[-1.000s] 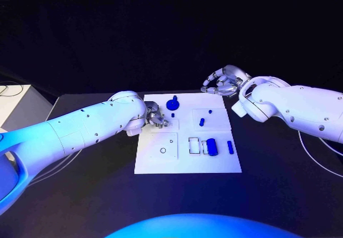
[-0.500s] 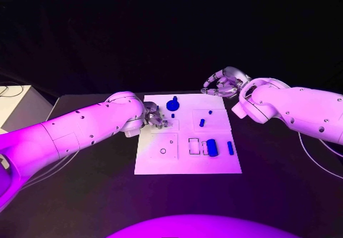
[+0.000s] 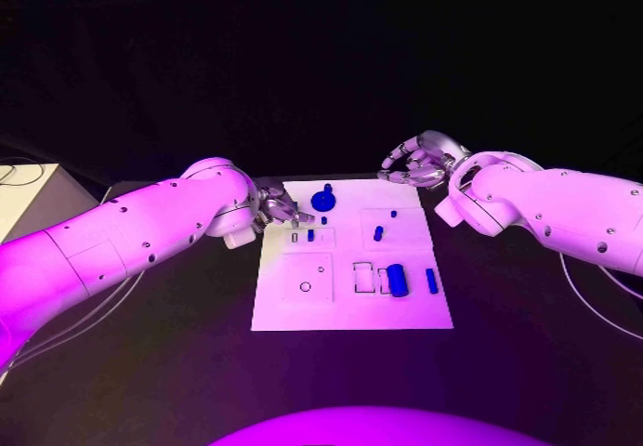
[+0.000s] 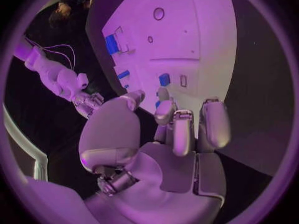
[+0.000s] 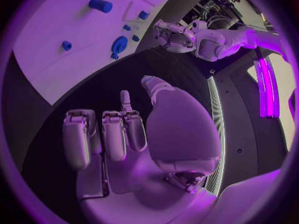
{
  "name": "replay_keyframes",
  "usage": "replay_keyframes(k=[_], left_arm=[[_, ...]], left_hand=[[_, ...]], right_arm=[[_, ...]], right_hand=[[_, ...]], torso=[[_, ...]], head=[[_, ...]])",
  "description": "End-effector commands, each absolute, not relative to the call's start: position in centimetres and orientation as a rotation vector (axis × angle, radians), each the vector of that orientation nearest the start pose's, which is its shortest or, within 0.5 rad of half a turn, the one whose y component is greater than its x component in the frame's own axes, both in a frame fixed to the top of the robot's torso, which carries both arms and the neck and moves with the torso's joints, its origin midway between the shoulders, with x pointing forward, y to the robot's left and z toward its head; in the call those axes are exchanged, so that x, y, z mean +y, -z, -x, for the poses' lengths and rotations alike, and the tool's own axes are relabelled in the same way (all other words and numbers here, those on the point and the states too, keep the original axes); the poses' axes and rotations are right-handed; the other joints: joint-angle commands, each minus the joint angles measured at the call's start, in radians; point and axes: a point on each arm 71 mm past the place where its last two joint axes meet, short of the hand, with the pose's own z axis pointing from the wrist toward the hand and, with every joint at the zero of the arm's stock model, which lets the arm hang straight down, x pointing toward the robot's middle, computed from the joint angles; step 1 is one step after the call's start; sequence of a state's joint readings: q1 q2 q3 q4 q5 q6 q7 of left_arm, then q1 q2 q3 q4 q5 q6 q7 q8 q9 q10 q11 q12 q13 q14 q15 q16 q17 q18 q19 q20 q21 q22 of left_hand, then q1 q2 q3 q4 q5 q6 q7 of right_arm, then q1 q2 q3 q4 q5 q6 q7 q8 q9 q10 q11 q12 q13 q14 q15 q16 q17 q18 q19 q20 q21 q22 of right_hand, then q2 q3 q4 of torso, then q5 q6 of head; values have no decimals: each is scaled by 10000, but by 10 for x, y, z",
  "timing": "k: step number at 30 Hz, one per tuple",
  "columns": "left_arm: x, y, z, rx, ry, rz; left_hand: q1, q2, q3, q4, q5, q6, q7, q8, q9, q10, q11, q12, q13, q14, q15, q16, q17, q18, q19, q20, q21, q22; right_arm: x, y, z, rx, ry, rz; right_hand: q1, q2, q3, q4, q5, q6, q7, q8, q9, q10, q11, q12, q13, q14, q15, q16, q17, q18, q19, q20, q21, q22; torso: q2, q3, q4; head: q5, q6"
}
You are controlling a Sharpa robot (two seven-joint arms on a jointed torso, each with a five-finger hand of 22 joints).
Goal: Assemble the parts on the task board
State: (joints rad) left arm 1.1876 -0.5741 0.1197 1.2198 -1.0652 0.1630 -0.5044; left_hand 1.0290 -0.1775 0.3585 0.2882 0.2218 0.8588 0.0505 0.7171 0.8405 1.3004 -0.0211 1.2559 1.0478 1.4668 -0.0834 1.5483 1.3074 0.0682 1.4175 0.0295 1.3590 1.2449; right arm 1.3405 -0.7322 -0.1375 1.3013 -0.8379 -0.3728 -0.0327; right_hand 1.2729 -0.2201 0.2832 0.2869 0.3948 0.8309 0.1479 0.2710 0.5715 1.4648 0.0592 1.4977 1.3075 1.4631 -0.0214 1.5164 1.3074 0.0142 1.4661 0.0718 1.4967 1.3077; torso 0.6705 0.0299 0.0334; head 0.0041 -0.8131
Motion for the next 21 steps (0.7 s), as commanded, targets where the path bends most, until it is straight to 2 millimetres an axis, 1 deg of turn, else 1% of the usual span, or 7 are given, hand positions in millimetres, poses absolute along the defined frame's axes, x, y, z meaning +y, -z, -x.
replay_keyframes(k=[1, 3, 6, 8, 12, 17, 21], left_arm=[[168, 198, -541, 22847, 5589, 3136], [174, 196, -544, 22791, 5569, 3311], [185, 195, -551, 22609, 5522, 3701], [192, 194, -556, 22456, 5505, 3971], [203, 194, -567, 22155, 5403, 4437], [209, 192, -578, 21743, 5218, 4735], [207, 191, -585, 21436, 5059, 4726]], left_hand=[[140, 43, -44, 6, 62, -100, 32, -61, -27, -132, 40, -105, -151, 870, 71, -70, 2091, 93, -118, 21, -108, -133], [552, 195, 86, -31, 137, -302, 121, -214, -111, -476, 121, -381, -564, 816, 137, -157, 1945, 145, -244, 81, -287, -358], [862, 267, 313, 6, 152, -611, 313, -555, -358, -905, 283, -684, -1056, 740, 277, -270, 1755, 207, -412, 192, -528, -659], [1144, 332, 593, -8, 159, -832, 467, -914, -654, -1186, 410, -866, -1364, 675, 384, -365, 1597, 249, -522, 281, -697, -866], [1386, 264, 863, -36, 169, -987, 584, -1265, -982, -1221, 514, -809, -1398, 678, 476, -358, 1601, 251, -498, 371, -703, -856], [1404, 226, 917, -19, 169, -1078, 630, -1363, -1065, -1092, 547, -669, -1240, 725, 502, -286, 1720, 217, -407, 397, -592, -700], [1304, 199, 911, 19, 151, -1122, 666, -1412, -1119, -989, 581, -564, -1137, 768, 529, -224, 1823, 193, -338, 420, -511, -592]], right_arm=[[-221, 162, -542, 16746, -8067, -3927], [-221, 162, -542, 16741, -8059, -3935], [-222, 162, -542, 16733, -8055, -3939], [-222, 162, -542, 16720, -8054, -3942], [-223, 162, -541, 16695, -8055, -3946], [-223, 161, -541, 16677, -8062, -3939], [-222, 161, -540, 16670, -8076, -3917]], right_hand=[[-125, 14, -59, -21, 56, -67, 12, 39, 15, 365, 56, 45, 2035, 901, 63, 32, 1914, 15, 902, 78, -10, 2257], [-158, 27, -73, -20, 76, -91, 11, 74, 11, 353, 55, 34, 2024, 899, 62, 29, 1909, 15, 901, 78, -14, 2256], [-158, 27, -73, -20, 76, -91, 11, 74, 11, 353, 55, 34, 2024, 899, 62, 29, 1909, 15, 901, 78, -14, 2256], [-158, 27, -73, -20, 76, -91, 11, 74, 11, 353, 55, 34, 2024, 899, 62, 29, 1909, 15, 901, 78, -14, 2256], [-153, 30, -71, -25, 80, -94, 11, 78, 10, 356, 55, 38, 2027, 898, 62, 28, 1908, 15, 901, 78, -13, 2257], [-153, 30, -71, -25, 80, -94, 11, 78, 10, 356, 55, 38, 2027, 898, 62, 28, 1908, 15, 901, 78, -13, 2257], [-153, 30, -71, -25, 80, -94, 11, 78, 10, 356, 55, 38, 2027, 898, 62, 28, 1908, 15, 901, 78, -13, 2257]], torso=[[-1, 7, 4], [-4, 8, 4], [8, 9, -12], [17, 4, -22], [30, 12, -29], [50, 10, -28], [111, 5, -79]], head=[[-12, 62], [-2, 69], [5, 100], [1, 128], [19, 185], [27, 223], [102, 283]])
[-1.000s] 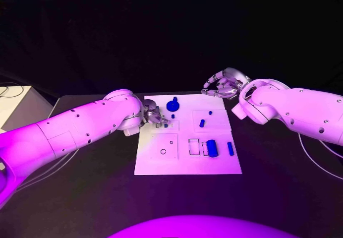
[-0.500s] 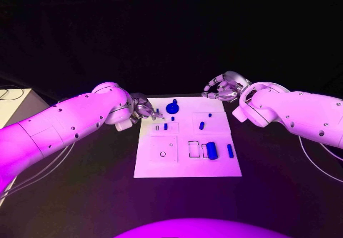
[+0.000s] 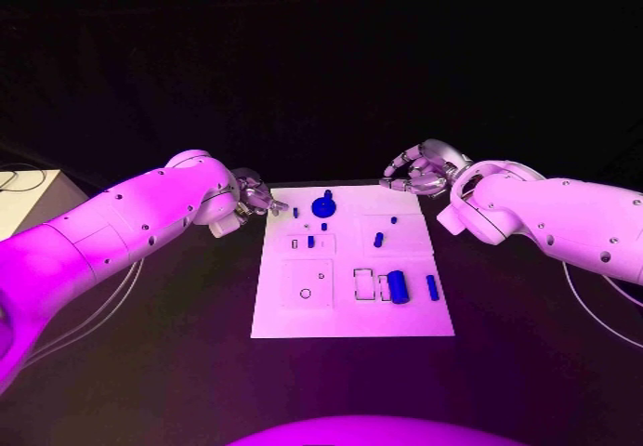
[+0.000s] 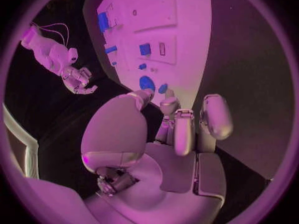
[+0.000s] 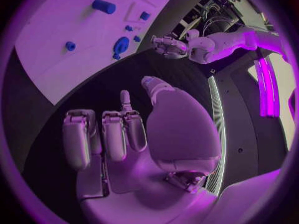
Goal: Assemble the parts on the task board
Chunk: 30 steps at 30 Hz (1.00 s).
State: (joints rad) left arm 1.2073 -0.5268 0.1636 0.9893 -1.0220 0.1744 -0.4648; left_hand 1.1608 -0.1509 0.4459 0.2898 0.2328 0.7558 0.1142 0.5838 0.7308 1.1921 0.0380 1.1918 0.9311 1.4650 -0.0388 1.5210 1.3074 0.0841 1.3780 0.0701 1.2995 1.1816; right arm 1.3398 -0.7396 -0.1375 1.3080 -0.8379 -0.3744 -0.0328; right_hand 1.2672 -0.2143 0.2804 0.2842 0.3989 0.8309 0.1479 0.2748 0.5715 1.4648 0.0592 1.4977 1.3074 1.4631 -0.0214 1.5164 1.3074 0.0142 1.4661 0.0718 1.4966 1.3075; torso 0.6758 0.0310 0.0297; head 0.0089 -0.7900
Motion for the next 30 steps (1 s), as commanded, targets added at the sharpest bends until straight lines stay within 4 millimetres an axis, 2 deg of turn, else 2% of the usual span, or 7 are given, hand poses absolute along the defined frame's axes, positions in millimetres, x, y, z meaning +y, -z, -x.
replay_keyframes(k=[1, 4, 9, 16, 20, 25, 30], left_arm=[[206, 191, -586, 21386, 5014, 4691], [204, 190, -589, 21265, 4850, 4591], [204, 190, -595, 21239, 4484, 4492], [204, 193, -598, 21334, 4242, 4520], [203, 193, -599, 21357, 4212, 4513], [202, 192, -600, 21361, 4202, 4501], [198, 190, -600, 21366, 4302, 4470]], left_hand=[[-16, -68, 37, 4, 41, -93, 29, -80, -22, 95, -10, 78, 31, 786, 84, 51, 1824, 35, 58, 14, 85, 43], [-78, -70, 33, 12, 36, -135, 45, -114, -53, 138, 4, 121, 73, 800, 98, 71, 1857, 26, 85, 26, 118, 85], [-213, -90, -3, 19, 18, -150, 65, -136, -89, 183, 24, 168, 101, 828, 116, 112, 1926, 12, 133, 42, 175, 159], [-405, -159, -96, 24, -6, -159, 81, -150, -127, 215, 42, 212, 123, 853, 134, 154, 1996, -1, 171, 61, 224, 220], [-767, -247, -371, 30, -34, -148, 71, -127, -158, 228, 42, 250, 112, 860, 141, 169, 2016, -2, 182, 71, 246, 243], [-917, -243, -514, 32, -48, -143, 55, -108, -167, 246, 31, 278, 126, 870, 133, 186, 2046, -9, 200, 68, 274, 282], [-985, -240, -589, 32, -56, -131, 45, -91, -168, 255, 24, 291, 130, 875, 127, 196, 2062, -13, 209, 66, 288, 301]], right_arm=[[-222, 161, -540, 16670, -8081, -3912], [-221, 161, -540, 16670, -8109, -3882], [-219, 159, -539, 16645, -8146, -3833], [-219, 157, -539, 16584, -8167, -3782], [-219, 156, -539, 16554, -8162, -3779], [-220, 155, -539, 16533, -8156, -3778], [-220, 154, -539, 16525, -8152, -3776]], right_hand=[[-96, -28, -44, 2, 39, -94, 10, 41, 11, 356, 55, 38, 2028, 899, 62, 28, 1908, 15, 901, 78, -13, 2259], [-96, -28, -44, 2, 39, -94, 10, 41, 11, 356, 55, 38, 2028, 899, 62, 28, 1908, 15, 901, 78, -13, 2259], [-85, -22, -38, -7, 50, -99, 10, 51, 10, 357, 54, 39, 2028, 898, 61, 28, 1907, 16, 900, 78, -17, 2257], [-85, -22, -38, -7, 50, -99, 10, 51, 10, 357, 54, 39, 2028, 898, 61, 28, 1907, 16, 900, 78, -17, 2257], [-85, -22, -38, -7, 50, -99, 10, 51, 10, 357, 54, 39, 2028, 898, 61, 28, 1907, 16, 900, 78, -17, 2257], [-85, -22, -38, -7, 50, -99, 10, 51, 10, 357, 54, 39, 2028, 898, 61, 28, 1907, 16, 900, 78, -17, 2257], [-85, -22, -38, -7, 50, -99, 10, 51, 10, 357, 54, 39, 2028, 898, 61, 28, 1907, 16, 900, 78, -17, 2257]], torso=[[70, -8, -53], [125, -22, -103], [215, -19, -167], [307, -26, -222], [346, -32, -235], [371, -28, -257], [361, -30, -238]], head=[[64, 65], [107, 123], [165, 184], [190, 254], [174, 256], [193, 276], [165, 249]])
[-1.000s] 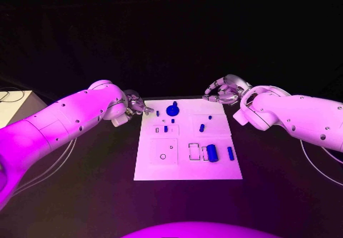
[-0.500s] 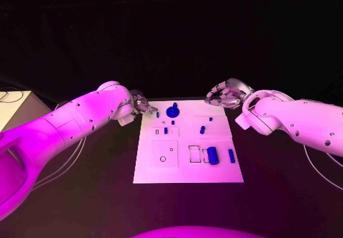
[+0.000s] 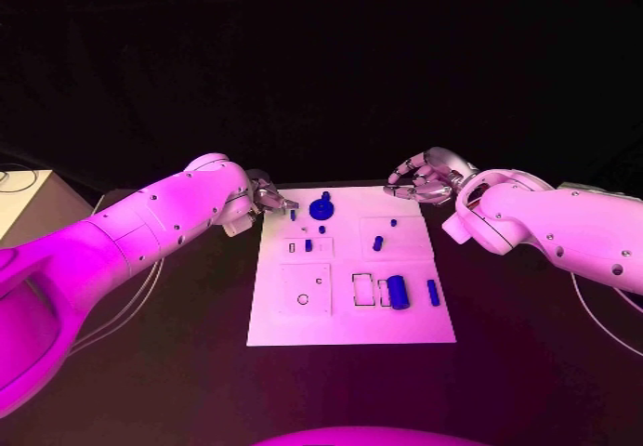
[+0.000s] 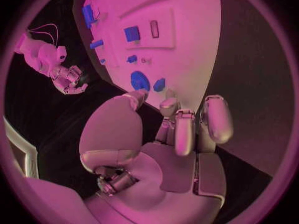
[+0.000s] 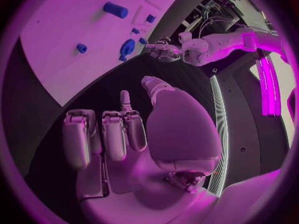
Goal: Assemble the parts on the task board
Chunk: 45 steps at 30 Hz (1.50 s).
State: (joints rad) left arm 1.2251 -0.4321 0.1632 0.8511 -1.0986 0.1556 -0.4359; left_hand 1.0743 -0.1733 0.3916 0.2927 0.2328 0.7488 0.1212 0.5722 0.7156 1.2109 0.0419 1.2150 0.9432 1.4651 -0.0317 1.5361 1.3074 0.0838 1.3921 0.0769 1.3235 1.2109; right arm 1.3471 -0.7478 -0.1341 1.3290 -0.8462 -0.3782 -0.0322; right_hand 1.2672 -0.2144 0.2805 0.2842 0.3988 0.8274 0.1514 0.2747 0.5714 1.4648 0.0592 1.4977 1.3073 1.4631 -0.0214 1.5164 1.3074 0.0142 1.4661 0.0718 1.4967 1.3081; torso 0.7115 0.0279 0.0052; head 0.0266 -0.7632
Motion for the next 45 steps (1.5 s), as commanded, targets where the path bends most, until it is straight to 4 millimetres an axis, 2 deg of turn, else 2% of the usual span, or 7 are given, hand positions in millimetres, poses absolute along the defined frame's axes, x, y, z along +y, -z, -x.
replay_keyframes(k=[1, 10, 15, 19, 26, 40, 45], left_arm=[[197, 190, -600, 21371, 4338, 4451], [193, 190, -599, 21524, 4424, 4375], [194, 191, -599, 21675, 4389, 4327], [194, 192, -599, 21773, 4360, 4299], [191, 194, -600, 21900, 4358, 4279], [193, 196, -601, 21905, 4281, 4409], [193, 196, -601, 21903, 4303, 4458]], left_hand=[[-140, -11, -67, 4, -57, -55, -28, 31, -17, 72, -17, 65, 14, 877, 54, 48, 2069, -11, 69, -3, 51, 12], [-144, 43, -118, -21, -40, -20, -47, 67, -13, 93, -33, 89, 30, 891, 42, 71, 2110, -22, 95, -9, 90, 66], [284, 224, -33, -75, 11, 98, -92, 202, 8, 112, -77, 119, 26, 905, 6, 95, 2152, -28, 108, -35, 121, 104], [455, 277, 32, -82, 23, 122, -104, 244, 9, 115, -90, 125, 21, 907, -5, 99, 2157, -31, 114, -43, 133, 121], [542, 297, 67, -87, 25, 148, -113, 278, 15, 117, -99, 128, 17, 910, -11, 104, 2168, -37, 124, -47, 150, 146], [550, 315, 75, -61, 19, 176, -118, 305, 19, 140, -102, 150, 47, 917, -15, 117, 2191, -45, 141, -49, 175, 182], [614, 420, 143, -49, 26, 230, -146, 371, 32, 166, -125, 168, 62, 919, -32, 120, 2195, -48, 150, -59, 190, 200]], right_arm=[[-220, 154, -539, 16524, -8150, -3775], [-219, 154, -540, 16532, -8149, -3770], [-219, 154, -540, 16537, -8149, -3767], [-219, 154, -540, 16540, -8156, -3761], [-217, 154, -539, 16549, -8191, -3740], [-215, 153, -538, 16542, -8241, -3705], [-215, 153, -538, 16538, -8241, -3701]], right_hand=[[-85, -22, -38, -7, 51, -64, -25, 52, 10, 357, 54, 39, 2029, 898, 61, 28, 1907, 16, 900, 78, -17, 2251], [-85, -22, -38, -7, 51, -64, -25, 52, 10, 357, 54, 39, 2029, 898, 61, 28, 1907, 16, 900, 78, -17, 2251], [-85, -22, -38, -7, 51, -64, -25, 52, 10, 357, 54, 39, 2029, 898, 61, 28, 1907, 16, 900, 78, -17, 2251], [-85, -22, -38, -7, 51, -64, -25, 52, 10, 357, 54, 39, 2029, 898, 61, 28, 1907, 16, 900, 78, -17, 2251], [-81, -27, -39, -15, 73, -71, -26, 75, 8, 370, 53, 52, 2040, 900, 60, 32, 1912, 15, 902, 77, -13, 2254], [-81, -27, -39, -15, 73, -71, -26, 75, 8, 370, 53, 52, 2040, 900, 60, 32, 1912, 15, 902, 77, -13, 2254], [-81, -27, -39, -15, 73, -71, -26, 75, 8, 370, 53, 52, 2040, 900, 60, 32, 1912, 15, 902, 77, -13, 2254]], torso=[[-1, 0, 13], [2, 10, 14], [0, 9, 20], [9, 1, 19], [24, -3, -7], [23, -1, 16], [6, 11, 14]], head=[[-17, -27], [-23, -36], [-25, -50], [-29, -57], [-27, -78], [-95, -154], [-94, -187]])
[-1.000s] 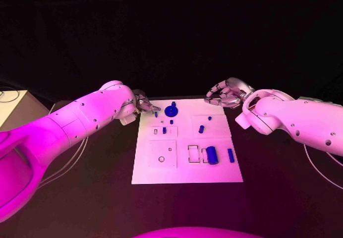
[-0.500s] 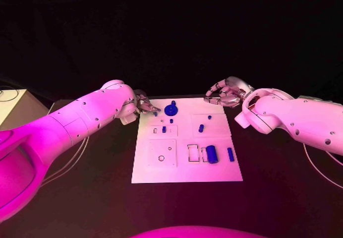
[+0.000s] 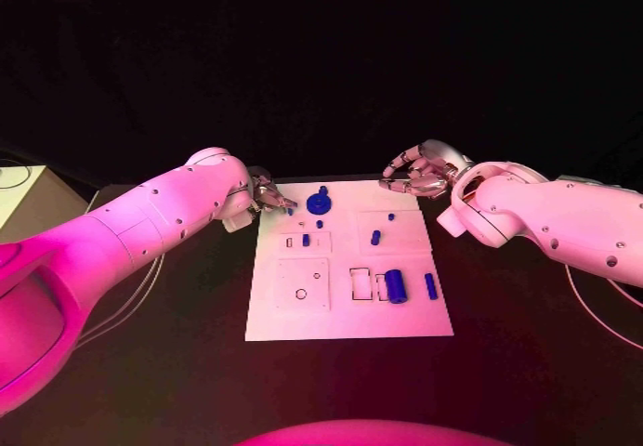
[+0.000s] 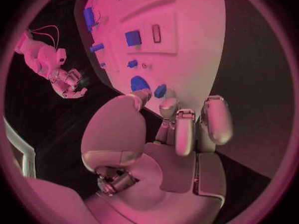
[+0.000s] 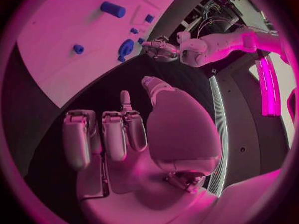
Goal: Assemble the parts on the task board
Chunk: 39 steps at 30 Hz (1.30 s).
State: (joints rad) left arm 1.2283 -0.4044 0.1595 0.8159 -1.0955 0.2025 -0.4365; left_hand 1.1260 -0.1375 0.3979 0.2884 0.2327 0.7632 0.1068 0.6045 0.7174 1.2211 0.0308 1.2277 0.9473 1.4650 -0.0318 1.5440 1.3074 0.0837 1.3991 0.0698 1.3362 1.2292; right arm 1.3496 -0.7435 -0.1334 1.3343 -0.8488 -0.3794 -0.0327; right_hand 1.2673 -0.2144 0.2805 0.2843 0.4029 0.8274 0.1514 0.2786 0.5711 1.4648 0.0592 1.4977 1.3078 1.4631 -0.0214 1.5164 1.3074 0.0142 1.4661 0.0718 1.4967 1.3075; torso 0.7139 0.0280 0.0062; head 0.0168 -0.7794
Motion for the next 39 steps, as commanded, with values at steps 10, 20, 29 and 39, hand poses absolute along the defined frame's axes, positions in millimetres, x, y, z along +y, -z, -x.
replay_keyframes(k=[10, 20, 29, 39], left_arm=[[191, 195, -601, 21856, 4785, 4820], [190, 197, -601, 22093, 5150, 4958], [192, 201, -600, 22365, 5137, 4974], [192, 203, -599, 22540, 5242, 5044]], left_hand=[[716, 419, 720, -149, 41, -12, -64, 248, 58, -53, -77, -59, -172, 902, -91, 14, 2143, -31, 34, -47, 19, -41], [1104, 410, 1263, -358, 38, -160, -37, 309, 44, -133, -61, -103, -274, 892, -78, 2, 2121, -30, 8, -37, 1, -55], [1264, 432, 1635, -524, 51, -193, -26, 303, 1, -117, -53, -82, -264, 897, -69, 11, 2137, -32, 9, -24, 12, -36], [1395, 335, 3144, -1388, 259, -140, 7, 351, -58, -69, -47, -82, -297, 904, -69, 23, 2159, -38, 22, -21, 49, 17]], right_arm=[[-215, 153, -539, 16566, -8239, -3694], [-212, 153, -539, 16600, -8278, -3660], [-211, 153, -539, 16614, -8303, -3638], [-211, 153, -539, 16648, -8313, -3629]], right_hand=[[-82, -26, -39, -16, 32, -72, -26, 35, 11, 370, 53, 52, 2035, 900, 60, 32, 1912, 16, 901, 77, -13, 2260], [-84, -24, -40, -16, 38, -73, -28, 60, 9, 384, 51, 65, 2046, 903, 59, 40, 1923, 12, 905, 77, 4, 2269], [-84, -24, -40, -16, 38, -73, -28, 60, 9, 384, 51, 65, 2046, 903, 59, 40, 1923, 12, 905, 77, 4, 2269], [-91, -23, -43, -12, 37, -73, -29, 70, 8, 388, 50, 69, 2048, 901, 58, 36, 1916, 12, 906, 76, 7, 2271]], torso=[[-14, 14, 3], [6, 14, -8], [-10, 13, 7], [-11, 10, 17]], head=[[-5, -44], [7, -56], [-5, -95], [-4, -95]])
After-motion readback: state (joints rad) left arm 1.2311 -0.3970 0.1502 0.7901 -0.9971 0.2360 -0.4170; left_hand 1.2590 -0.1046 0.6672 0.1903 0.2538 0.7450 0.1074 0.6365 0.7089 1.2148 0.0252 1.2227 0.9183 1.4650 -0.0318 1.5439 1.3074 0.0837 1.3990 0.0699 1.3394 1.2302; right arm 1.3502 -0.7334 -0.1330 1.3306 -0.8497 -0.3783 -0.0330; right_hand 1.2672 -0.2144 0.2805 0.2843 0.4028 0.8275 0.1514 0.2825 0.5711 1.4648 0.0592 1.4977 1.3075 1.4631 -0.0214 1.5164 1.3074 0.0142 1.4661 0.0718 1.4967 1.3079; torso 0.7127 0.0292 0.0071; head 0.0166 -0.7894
